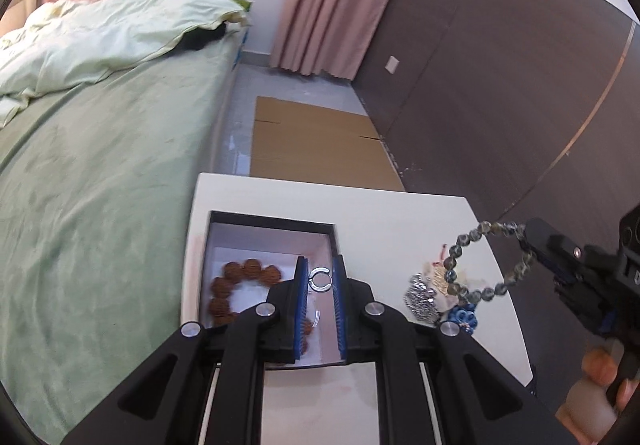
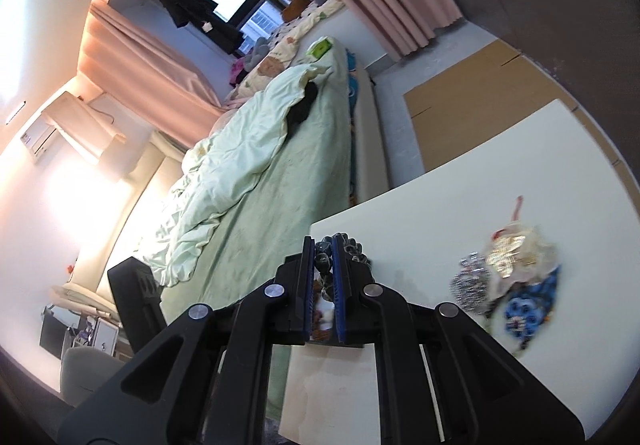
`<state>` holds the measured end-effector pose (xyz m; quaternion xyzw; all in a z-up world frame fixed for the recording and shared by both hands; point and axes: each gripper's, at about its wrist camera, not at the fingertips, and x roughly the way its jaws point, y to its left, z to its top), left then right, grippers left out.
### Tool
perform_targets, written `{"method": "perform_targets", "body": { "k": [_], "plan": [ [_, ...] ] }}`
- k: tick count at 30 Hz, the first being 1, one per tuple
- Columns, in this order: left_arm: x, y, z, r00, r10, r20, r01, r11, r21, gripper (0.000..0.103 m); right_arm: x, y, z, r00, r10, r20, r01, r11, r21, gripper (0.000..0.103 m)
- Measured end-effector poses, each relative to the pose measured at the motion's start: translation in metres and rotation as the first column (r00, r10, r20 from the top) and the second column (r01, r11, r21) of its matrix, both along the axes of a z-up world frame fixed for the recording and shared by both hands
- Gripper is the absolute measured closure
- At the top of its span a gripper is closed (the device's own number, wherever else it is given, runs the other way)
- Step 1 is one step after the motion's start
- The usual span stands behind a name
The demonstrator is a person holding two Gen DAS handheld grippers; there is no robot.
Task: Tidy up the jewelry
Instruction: 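Lower the ring and grey bracelet into the black box and open both grippers, then move the right gripper to the blue flower bracelet and close on it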
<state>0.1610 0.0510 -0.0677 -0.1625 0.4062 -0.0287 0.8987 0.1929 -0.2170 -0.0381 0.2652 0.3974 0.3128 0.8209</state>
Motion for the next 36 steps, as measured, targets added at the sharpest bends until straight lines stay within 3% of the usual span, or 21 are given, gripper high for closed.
{"method": "perform_targets", "body": {
  "k": [1, 3, 5, 10, 14, 21, 22, 24, 25, 36],
  "plan": [
    [0.0, 0.003, -0.001, 1.0, 0.003, -0.008, -0.003, 1.0, -0.009, 0.09, -0.001, 0.007, -0.001, 1.0, 0.009, 0.0, -0.009, 1.0, 0.0, 0.093],
    [-0.003, 0.008, -0.001, 1.0, 0.021, -0.016, -0.021, 1.0, -0.014, 0.066, -0.001, 0.014, -0.001, 1.0, 0.021, -0.001, -0.021, 1.0, 0.005, 0.093],
    [-0.008, 0.015, 0.004, 0.998, 0.069, 0.009, -0.069, 0.998, -0.008, 0.053, -0.002, 0.024, -0.002, 1.0, 0.031, 0.0, -0.031, 0.999, 0.014, 0.093],
    [-0.013, 0.029, 0.01, 0.995, 0.096, 0.013, -0.096, 0.995, -0.033, 0.052, -0.002, 0.042, -0.008, 0.998, 0.056, -0.014, -0.056, 0.998, 0.03, 0.093],
    [-0.019, 0.038, 0.016, 0.993, 0.116, 0.03, -0.115, 0.993, -0.039, 0.038, 0.001, 0.056, -0.016, 0.997, 0.071, -0.035, -0.069, 0.997, 0.044, 0.093],
    [-0.027, 0.055, 0.022, 0.987, 0.152, 0.051, -0.149, 0.988, -0.05, 0.03, 0.007, 0.085, -0.029, 0.991, 0.113, -0.074, -0.11, 0.993, 0.045, 0.093],
    [-0.029, 0.058, 0.023, 0.986, 0.161, 0.053, -0.158, 0.986, -0.052, 0.029, 0.009, 0.09, -0.03, 0.99, 0.124, -0.073, -0.121, 0.992, 0.046, 0.089],
    [-0.032, 0.064, 0.024, 0.982, 0.179, 0.055, -0.176, 0.983, -0.056, 0.026, 0.014, 0.098, -0.037, 0.98, 0.16, -0.119, -0.152, 0.986, 0.071, 0.052],
    [-0.034, 0.067, 0.024, 0.982, 0.183, 0.055, -0.18, 0.982, -0.059, 0.026, 0.015, 0.097, -0.039, 0.98, 0.147, -0.132, -0.138, 0.988, 0.074, 0.028],
    [-0.035, 0.066, 0.023, 0.985, 0.169, 0.036, -0.166, 0.984, -0.069, 0.024, 0.0, 0.061, -0.03, 0.996, 0.017, -0.089, -0.017, 1.0, 0.0, 0.027]
  ]
}}
